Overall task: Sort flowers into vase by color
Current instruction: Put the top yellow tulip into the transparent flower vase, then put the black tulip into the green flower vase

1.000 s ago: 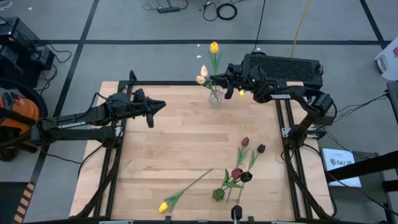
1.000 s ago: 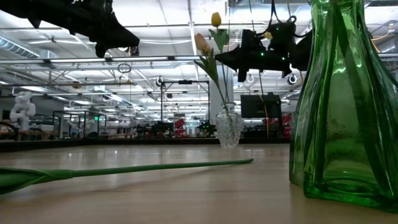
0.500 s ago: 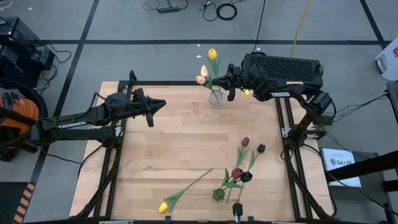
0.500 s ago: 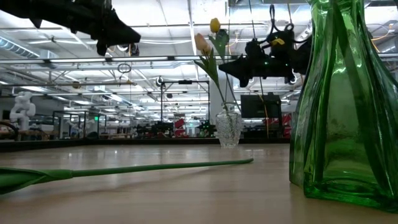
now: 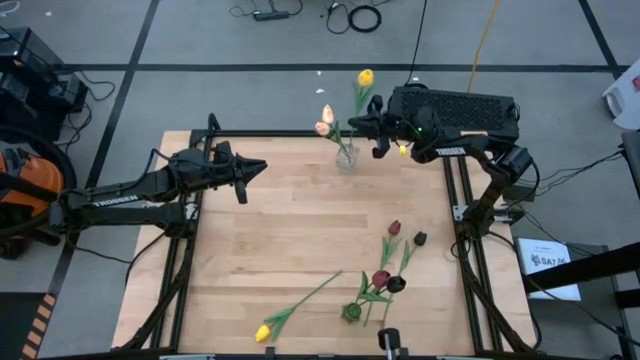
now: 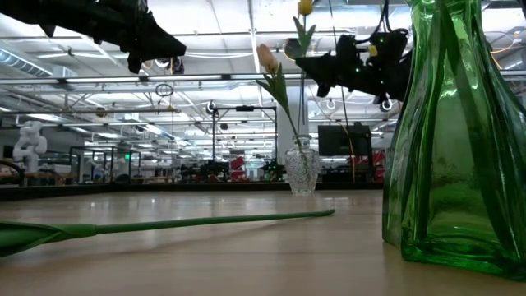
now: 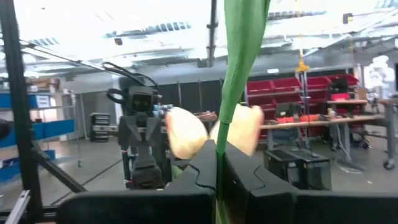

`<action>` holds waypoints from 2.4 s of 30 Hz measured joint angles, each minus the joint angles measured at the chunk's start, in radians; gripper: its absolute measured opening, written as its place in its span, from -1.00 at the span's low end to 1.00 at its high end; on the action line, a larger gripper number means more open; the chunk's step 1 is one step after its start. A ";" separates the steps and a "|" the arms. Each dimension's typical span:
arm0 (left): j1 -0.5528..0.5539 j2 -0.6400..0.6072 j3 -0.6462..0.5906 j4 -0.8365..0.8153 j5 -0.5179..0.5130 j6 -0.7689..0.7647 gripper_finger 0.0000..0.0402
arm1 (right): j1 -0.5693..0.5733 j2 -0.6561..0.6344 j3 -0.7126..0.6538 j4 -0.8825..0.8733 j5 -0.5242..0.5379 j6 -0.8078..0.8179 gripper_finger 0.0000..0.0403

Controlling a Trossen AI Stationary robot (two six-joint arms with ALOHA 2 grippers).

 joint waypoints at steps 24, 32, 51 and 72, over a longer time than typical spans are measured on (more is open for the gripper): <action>0.000 0.000 0.000 -0.001 -0.005 0.000 -0.73 | -0.006 0.151 0.001 -0.211 -0.050 -0.133 -1.00; 0.000 0.000 0.000 -0.001 -0.005 0.001 -0.73 | -0.005 0.156 0.001 -0.211 -0.050 -0.110 -0.98; 0.000 0.000 0.000 -0.002 -0.005 0.003 -0.73 | -0.015 0.040 0.002 -0.385 -0.036 -0.173 -0.33; 0.000 0.000 0.000 -0.002 -0.005 0.004 -0.73 | 0.057 -0.219 0.015 -1.092 0.242 -0.688 -0.23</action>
